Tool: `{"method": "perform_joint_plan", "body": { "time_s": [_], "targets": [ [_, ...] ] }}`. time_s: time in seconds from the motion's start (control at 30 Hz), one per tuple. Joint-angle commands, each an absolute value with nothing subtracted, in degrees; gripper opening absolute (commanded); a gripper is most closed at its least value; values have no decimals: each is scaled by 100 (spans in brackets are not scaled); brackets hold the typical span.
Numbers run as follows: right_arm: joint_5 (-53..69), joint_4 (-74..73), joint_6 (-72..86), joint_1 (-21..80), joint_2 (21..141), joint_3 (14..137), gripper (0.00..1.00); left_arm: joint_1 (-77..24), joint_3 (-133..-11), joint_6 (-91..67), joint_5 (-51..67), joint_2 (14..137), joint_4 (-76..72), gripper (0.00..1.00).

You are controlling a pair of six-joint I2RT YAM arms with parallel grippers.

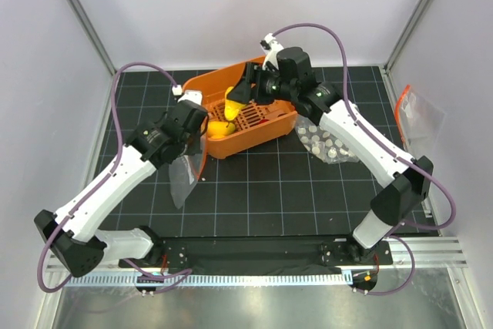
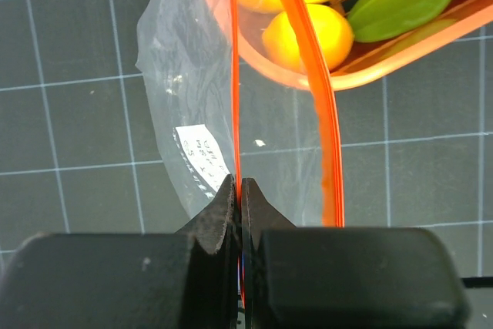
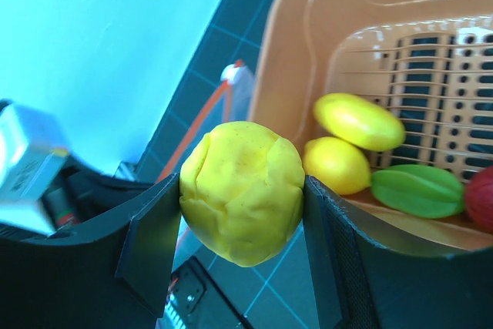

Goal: Place the food in the zip-top bag and seal the zipper
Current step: Place the fake fruit in the zipper food storage bag.

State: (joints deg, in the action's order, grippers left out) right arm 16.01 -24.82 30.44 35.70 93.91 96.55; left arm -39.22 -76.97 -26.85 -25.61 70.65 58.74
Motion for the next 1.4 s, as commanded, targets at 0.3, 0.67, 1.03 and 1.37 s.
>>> {"method": "perform_joint_plan", "body": {
  "time_s": [0.3, 0.67, 1.03, 1.37],
  "targets": [
    [1468, -2057, 3217, 4289, 8991, 9536, 30, -3894, -7585, -2979, -2021, 6697, 5441, 0],
    [1187, -1942, 3384, 4851, 9360, 9703, 30, -3885, -7515, -3111, -1916, 6583, 5432, 0],
    [747, -2549, 3155, 5396, 9958, 9765, 31, -3894, -7646, -3129, -2144, 6390, 5581, 0],
    [774, -2576, 3305, 5467, 10099, 9923, 91, -3885, -7620, -3243, -2268, 6135, 5660, 0]
  ]
}}
